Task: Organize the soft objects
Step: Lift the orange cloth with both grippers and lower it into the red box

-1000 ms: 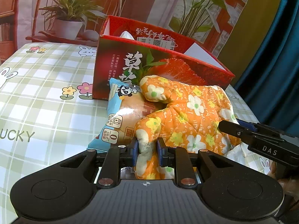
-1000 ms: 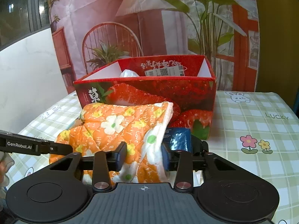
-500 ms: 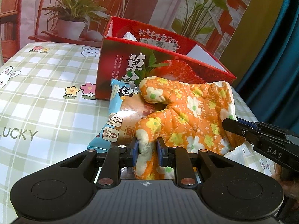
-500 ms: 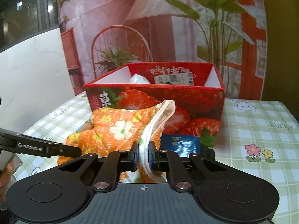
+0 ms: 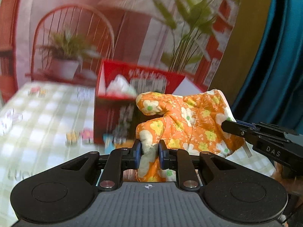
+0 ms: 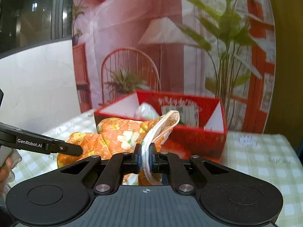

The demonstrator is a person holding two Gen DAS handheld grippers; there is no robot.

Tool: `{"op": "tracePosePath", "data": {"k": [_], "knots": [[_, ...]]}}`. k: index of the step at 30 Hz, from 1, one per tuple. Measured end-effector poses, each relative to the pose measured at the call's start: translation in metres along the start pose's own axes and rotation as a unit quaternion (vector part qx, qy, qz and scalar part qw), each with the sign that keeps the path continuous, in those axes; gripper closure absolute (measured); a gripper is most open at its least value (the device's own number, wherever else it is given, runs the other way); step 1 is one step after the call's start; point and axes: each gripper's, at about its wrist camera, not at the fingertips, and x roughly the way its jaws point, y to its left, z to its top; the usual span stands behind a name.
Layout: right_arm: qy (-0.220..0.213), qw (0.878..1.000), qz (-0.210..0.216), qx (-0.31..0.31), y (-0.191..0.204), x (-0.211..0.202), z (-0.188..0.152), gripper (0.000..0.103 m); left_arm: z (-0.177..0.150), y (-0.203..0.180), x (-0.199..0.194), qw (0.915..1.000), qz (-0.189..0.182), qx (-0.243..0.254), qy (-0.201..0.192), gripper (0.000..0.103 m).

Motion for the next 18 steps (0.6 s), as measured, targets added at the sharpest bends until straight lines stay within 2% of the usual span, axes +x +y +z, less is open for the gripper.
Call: {"op": "tracePosePath", "data": {"k": [7,12,16,18], "knots": [[-0.042,0.999,0.004,-0.018,-0.015,0.016,0.051,0.096,0.053,-0.008,0.008,0.9976,0.015,0.04,-0.055,0.083],[-0.055,0.997,-0.01,-0.045,-0.025,0.045,0.084,0.096,0.088,-0.007,0.034,0.9956,0.031,0.054,-0.07,0.083],[-0.043,0.998,-0.019,-0.032,-0.039,0.076,0.101,0.096,0.113,0.006,0.07,0.9979,0.031,0.041,-0.039,0.083],[-0.025,0.999,-0.025,0.005,-0.05,0.096,0.105,0.096,0.119,0.014,0.089,0.9989,0.034,0.028,-0.015,0.083]]}}
